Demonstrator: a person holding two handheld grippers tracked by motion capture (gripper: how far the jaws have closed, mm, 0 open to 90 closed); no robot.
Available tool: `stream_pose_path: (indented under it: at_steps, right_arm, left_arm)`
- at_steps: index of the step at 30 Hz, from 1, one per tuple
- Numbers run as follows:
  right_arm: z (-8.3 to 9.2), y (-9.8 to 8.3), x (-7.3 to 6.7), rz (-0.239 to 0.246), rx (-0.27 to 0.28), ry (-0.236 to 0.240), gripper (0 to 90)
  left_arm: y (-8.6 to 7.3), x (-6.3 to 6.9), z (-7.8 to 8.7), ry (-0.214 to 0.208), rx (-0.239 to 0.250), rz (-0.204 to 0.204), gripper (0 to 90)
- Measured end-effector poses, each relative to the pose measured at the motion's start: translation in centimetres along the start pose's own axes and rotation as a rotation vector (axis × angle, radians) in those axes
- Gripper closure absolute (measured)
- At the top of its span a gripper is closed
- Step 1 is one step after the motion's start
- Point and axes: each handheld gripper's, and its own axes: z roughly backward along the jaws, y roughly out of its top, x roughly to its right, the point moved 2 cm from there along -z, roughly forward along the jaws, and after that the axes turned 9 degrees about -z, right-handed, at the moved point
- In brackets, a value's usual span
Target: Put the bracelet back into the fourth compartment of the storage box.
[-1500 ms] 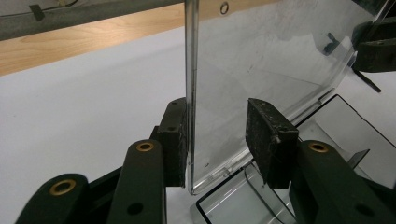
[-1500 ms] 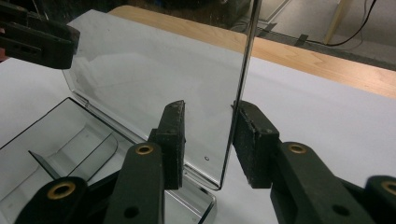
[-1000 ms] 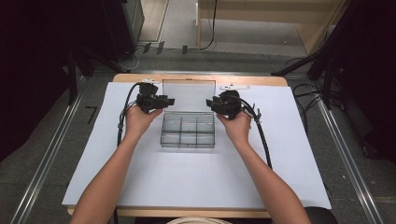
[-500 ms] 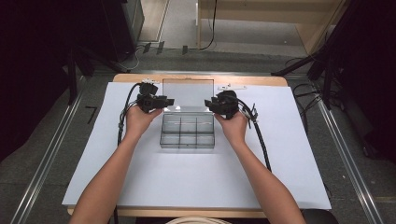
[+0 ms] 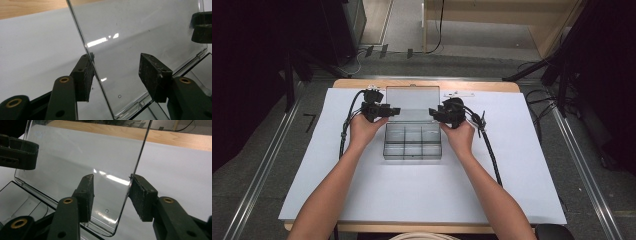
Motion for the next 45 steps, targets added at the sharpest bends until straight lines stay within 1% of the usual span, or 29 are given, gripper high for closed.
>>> stream_pose_path:
  at_steps: [4,6,8,9,13,20,21,22,24,36,41,45]
  right_arm:
    - [-0.3,-0.2,0.0,-0.019,-0.001,0.003,54.0]
    - [-0.5,-0.3,0.0,-0.035,-0.001,0.006,52.6]
    - [-0.5,-0.3,0.0,-0.041,-0.002,0.006,52.3]
    - [-0.6,-0.4,0.1,-0.051,-0.002,0.011,51.7]
    - [-0.8,-0.5,0.2,-0.074,-0.003,0.02,51.0]
    - [-1.1,-0.7,0.3,-0.098,-0.013,0.027,48.2]
    - [-1.3,-0.9,0.3,-0.108,-0.018,0.03,46.7]
    - [-1.3,-0.9,0.3,-0.108,-0.018,0.03,46.7]
    - [-1.5,-1.0,0.4,-0.129,-0.022,0.035,45.6]
    - [-1.8,-1.3,0.6,-0.164,-0.027,0.043,42.3]
    - [-2.1,-1.5,0.6,-0.171,-0.034,0.046,38.5]
    - [-2.3,-1.6,0.6,-0.19,-0.037,0.049,37.2]
  left_arm:
    - [-0.1,-0.1,-0.2,-0.003,-0.009,0.011,43.8]
    - [-0.1,0.0,-0.4,-0.001,-0.014,0.018,42.5]
    - [-0.1,0.0,-0.4,-0.002,-0.017,0.016,41.2]
    - [-0.2,-0.1,-0.5,-0.005,-0.022,0.015,40.4]
    - [-0.3,-0.2,-0.7,-0.011,-0.027,0.03,39.5]
    - [-0.4,-0.3,-1.0,-0.017,-0.041,0.047,37.1]
    - [-0.5,-0.4,-1.1,-0.02,-0.047,0.054,36.7]
    - [-0.5,-0.4,-1.1,-0.02,-0.047,0.054,36.5]
    - [-0.6,-0.5,-1.2,-0.023,-0.055,0.06,36.1]
    - [-0.8,-0.7,-1.4,-0.033,-0.068,0.083,34.4]
    - [-0.9,-0.9,-1.6,-0.051,-0.077,0.104,33.7]
    - [-1.0,-0.9,-1.7,-0.054,-0.085,0.117,32.2]
